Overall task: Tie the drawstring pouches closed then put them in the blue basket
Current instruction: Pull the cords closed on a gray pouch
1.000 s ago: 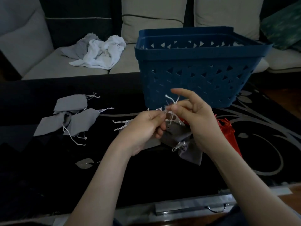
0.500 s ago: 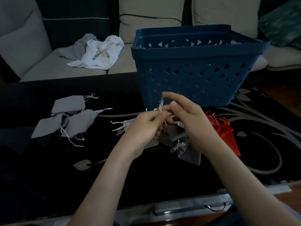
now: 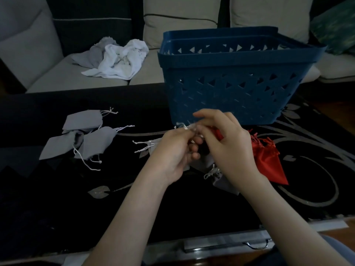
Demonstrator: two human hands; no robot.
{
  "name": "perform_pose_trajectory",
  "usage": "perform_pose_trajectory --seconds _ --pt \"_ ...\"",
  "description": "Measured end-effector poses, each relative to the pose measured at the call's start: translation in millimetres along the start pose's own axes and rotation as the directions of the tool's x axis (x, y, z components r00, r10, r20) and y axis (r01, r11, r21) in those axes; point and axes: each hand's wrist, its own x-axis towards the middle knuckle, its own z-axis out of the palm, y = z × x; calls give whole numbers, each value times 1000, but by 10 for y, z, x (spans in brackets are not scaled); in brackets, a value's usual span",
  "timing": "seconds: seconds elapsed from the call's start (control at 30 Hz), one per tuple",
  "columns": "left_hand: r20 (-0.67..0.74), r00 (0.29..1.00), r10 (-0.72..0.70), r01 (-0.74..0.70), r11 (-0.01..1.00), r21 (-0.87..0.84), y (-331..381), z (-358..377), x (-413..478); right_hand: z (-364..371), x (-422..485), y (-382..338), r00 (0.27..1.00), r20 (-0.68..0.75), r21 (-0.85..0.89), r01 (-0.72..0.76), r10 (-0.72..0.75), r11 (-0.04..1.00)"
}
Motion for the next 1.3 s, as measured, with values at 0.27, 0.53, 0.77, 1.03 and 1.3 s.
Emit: perform_pose_trajectory --seconds 0.27,0.53,0.77,1.03,1.3 --pt "50 993 103 -103 995 -8 7 -73 10 -68 49 -31 989 48 285 -147 138 947" --pt "52 971 234 -234 972 -10 6 -123 14 -67 80 22 916 312 480 -382 253 790" --pt "59 940 336 -341 927 156 4 -151 21 -83 103 69 897 339 458 -420 283 784" --pt "121 877 466 -444 685 577 -13 -264 56 -128 71 107 935 269 424 -329 230 844" --pt "302 714 631 -472 116 874 -118 -209 99 -24 11 115 958 203 239 -247 200 939"
